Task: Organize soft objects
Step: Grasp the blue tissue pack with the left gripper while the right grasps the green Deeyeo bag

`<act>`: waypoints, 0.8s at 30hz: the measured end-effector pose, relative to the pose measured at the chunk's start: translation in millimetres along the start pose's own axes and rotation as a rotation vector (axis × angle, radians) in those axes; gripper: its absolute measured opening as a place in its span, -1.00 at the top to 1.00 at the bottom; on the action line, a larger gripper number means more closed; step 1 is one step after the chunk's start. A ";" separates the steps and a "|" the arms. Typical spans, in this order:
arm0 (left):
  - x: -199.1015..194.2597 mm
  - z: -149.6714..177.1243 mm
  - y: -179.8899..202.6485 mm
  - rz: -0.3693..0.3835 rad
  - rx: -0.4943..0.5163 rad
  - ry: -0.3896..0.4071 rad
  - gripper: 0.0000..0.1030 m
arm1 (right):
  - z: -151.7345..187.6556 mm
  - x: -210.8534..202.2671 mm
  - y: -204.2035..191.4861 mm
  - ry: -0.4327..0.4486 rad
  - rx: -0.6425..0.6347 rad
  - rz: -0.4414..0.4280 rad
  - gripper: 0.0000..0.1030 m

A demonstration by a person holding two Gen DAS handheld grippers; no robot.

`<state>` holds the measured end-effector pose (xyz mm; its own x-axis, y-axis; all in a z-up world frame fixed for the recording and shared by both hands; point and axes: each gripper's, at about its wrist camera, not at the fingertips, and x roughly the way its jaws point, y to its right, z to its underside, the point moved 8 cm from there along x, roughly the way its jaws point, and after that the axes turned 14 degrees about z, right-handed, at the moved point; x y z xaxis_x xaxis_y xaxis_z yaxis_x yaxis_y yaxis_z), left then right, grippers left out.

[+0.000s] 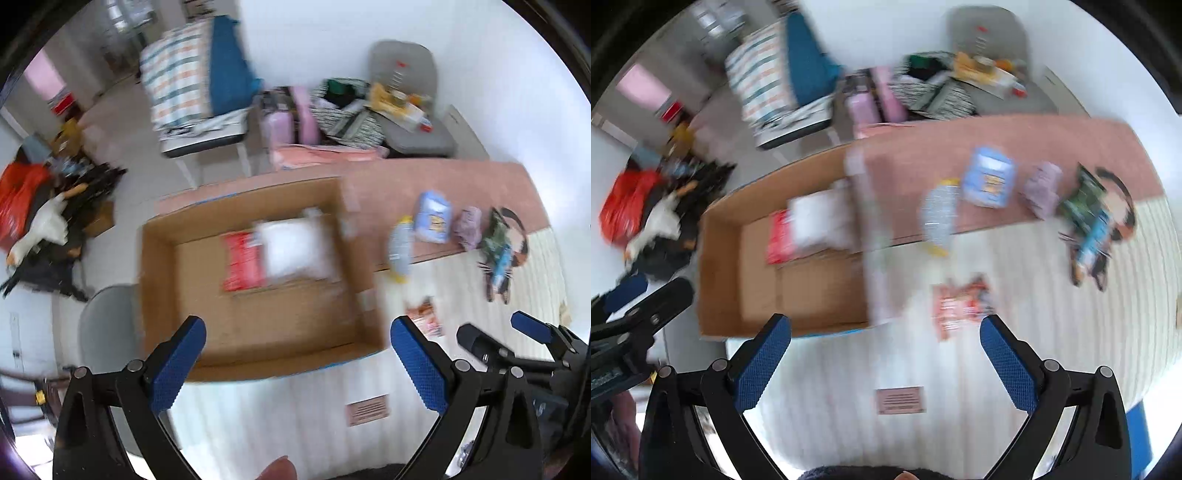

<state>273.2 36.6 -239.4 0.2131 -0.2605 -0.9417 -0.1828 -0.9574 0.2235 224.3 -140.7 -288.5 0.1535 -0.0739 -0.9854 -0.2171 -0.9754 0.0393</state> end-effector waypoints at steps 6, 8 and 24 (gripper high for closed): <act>82.8 -61.5 90.2 0.047 0.084 -0.120 -0.99 | -68.9 57.9 150.1 -0.071 0.267 0.017 -1.00; 122.2 -82.6 113.0 0.060 0.091 -0.179 -0.99 | -94.8 82.2 191.8 -0.083 0.331 0.020 -1.00; 339.0 -122.5 152.9 -0.007 0.179 -0.511 -0.98 | -152.2 277.0 286.2 -0.409 0.396 0.051 -0.50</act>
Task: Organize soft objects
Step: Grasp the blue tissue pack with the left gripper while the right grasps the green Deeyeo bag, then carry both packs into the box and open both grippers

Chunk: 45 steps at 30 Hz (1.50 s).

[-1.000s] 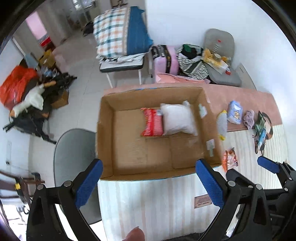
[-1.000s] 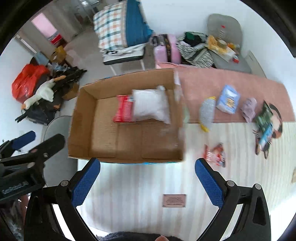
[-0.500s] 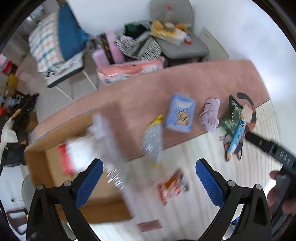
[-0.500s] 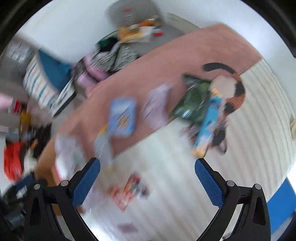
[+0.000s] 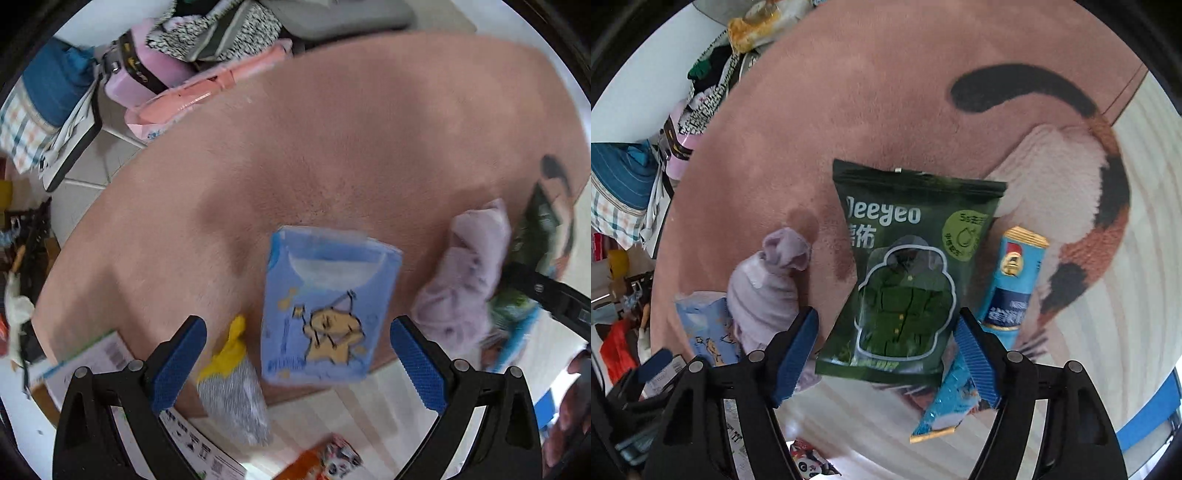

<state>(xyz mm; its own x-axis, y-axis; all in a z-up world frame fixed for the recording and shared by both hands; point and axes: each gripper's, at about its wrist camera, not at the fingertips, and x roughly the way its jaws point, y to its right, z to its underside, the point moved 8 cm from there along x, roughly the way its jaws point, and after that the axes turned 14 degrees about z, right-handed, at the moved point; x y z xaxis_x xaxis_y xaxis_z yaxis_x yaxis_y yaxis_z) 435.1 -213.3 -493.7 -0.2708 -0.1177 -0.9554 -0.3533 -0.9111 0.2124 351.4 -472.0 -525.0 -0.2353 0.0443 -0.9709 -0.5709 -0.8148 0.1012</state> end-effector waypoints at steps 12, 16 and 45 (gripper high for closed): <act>26.2 7.5 4.0 0.049 -0.032 -0.044 -0.08 | -7.8 10.5 -13.2 0.023 -0.049 0.047 0.13; 14.2 15.6 0.0 0.056 -0.048 -0.008 0.10 | -4.4 -0.3 -15.4 0.056 -0.069 0.067 0.30; -167.3 298.9 -256.1 0.167 -0.449 0.321 0.11 | 357.9 -107.8 -307.1 0.216 -0.672 -0.070 0.31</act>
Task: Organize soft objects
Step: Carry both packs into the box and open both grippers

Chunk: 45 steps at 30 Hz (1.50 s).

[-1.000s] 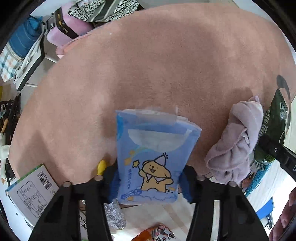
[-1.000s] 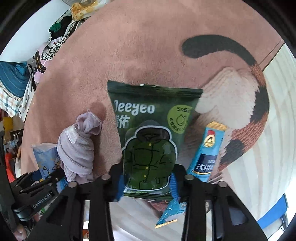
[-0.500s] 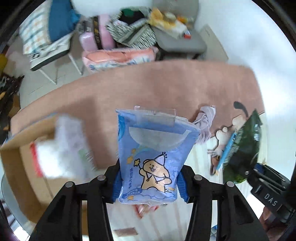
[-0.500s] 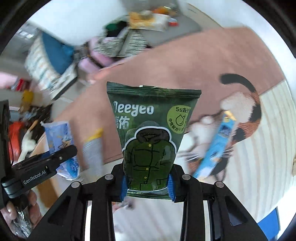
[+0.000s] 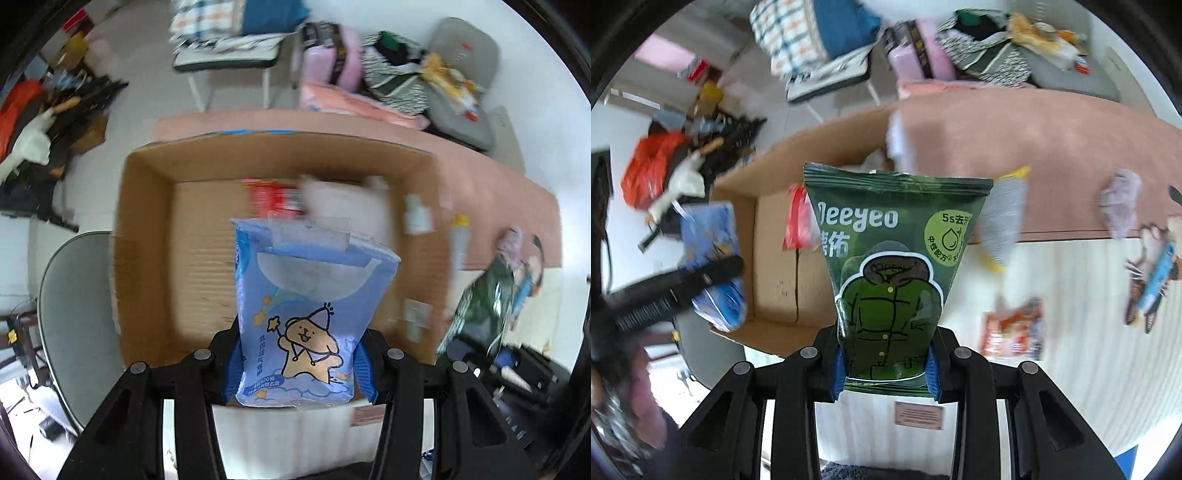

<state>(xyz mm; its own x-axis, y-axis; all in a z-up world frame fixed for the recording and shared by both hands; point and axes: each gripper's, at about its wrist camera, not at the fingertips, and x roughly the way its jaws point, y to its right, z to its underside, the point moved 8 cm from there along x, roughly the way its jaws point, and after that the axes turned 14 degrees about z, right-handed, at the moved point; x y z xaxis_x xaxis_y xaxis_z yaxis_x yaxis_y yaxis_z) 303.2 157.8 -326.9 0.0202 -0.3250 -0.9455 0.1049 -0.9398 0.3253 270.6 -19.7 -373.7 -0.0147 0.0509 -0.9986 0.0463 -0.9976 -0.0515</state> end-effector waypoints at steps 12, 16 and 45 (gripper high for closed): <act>66.2 -73.2 -81.9 -0.038 -0.066 -0.122 0.10 | -4.7 88.4 -64.0 -0.140 -0.084 0.150 0.31; 89.2 -78.3 -83.8 -0.048 -0.053 -0.165 0.08 | -1.1 104.9 -69.9 -0.177 -0.101 0.178 0.31; -33.9 7.8 -55.3 -0.004 0.043 0.100 -0.96 | -9.8 -0.1 -60.0 0.060 -0.078 0.251 -1.00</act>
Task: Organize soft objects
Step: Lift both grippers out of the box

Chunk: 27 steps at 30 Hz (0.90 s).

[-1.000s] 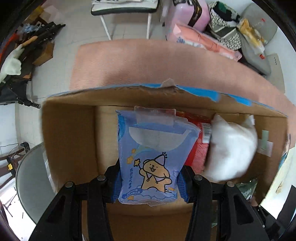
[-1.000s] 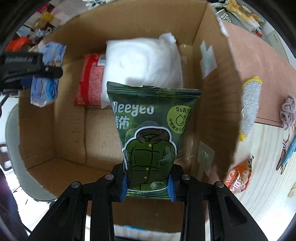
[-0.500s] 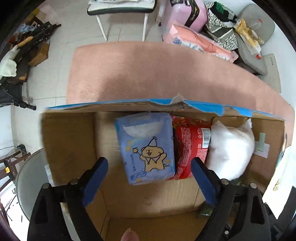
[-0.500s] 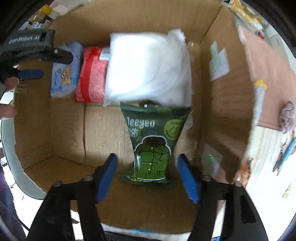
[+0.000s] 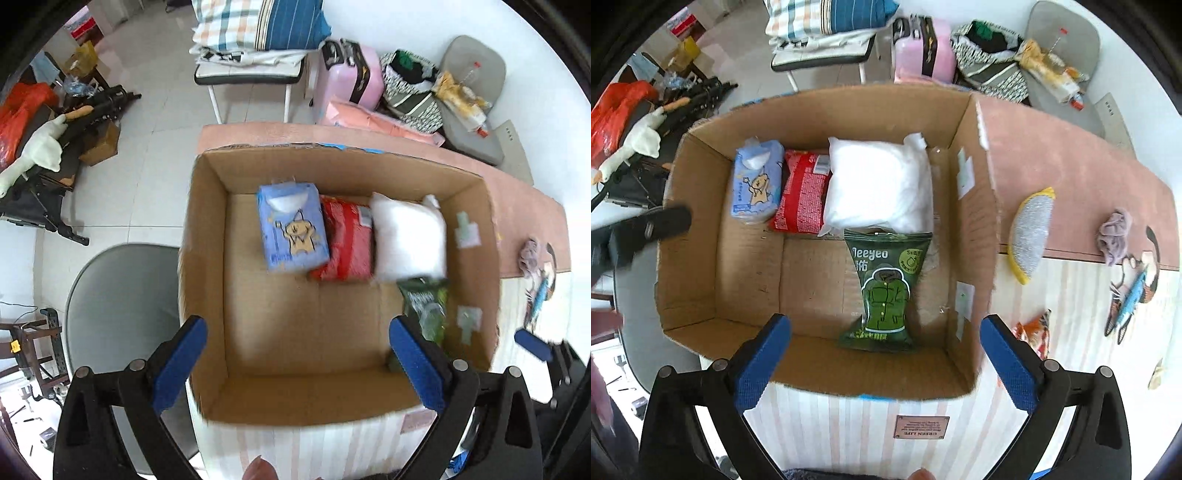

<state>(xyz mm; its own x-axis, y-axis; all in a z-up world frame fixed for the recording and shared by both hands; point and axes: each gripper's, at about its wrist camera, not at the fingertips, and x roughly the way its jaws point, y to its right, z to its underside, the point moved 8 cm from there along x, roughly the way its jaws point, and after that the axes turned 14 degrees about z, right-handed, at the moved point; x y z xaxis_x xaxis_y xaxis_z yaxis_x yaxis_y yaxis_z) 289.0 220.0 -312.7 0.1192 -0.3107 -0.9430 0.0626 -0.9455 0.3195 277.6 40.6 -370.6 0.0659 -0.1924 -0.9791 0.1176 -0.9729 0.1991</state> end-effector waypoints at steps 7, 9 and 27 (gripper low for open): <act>-43.0 31.4 14.4 -0.049 0.021 0.121 -0.99 | 21.7 -49.4 8.7 0.116 0.036 -0.011 -1.00; -55.7 38.8 17.9 -0.065 0.026 0.154 -0.99 | 27.0 -63.4 12.9 0.140 0.035 -0.009 -1.00; -80.4 40.7 105.1 -0.131 0.154 0.219 -0.99 | 48.8 -98.5 77.8 0.194 0.151 -0.167 -1.00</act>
<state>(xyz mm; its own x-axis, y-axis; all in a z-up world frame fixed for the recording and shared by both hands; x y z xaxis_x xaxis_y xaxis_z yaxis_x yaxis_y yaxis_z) 245.6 141.7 -207.1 0.3317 -0.1721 -0.9276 -0.0572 -0.9851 0.1623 231.9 -22.4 -260.7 0.2477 -0.0142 -0.9687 -0.0054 -0.9999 0.0132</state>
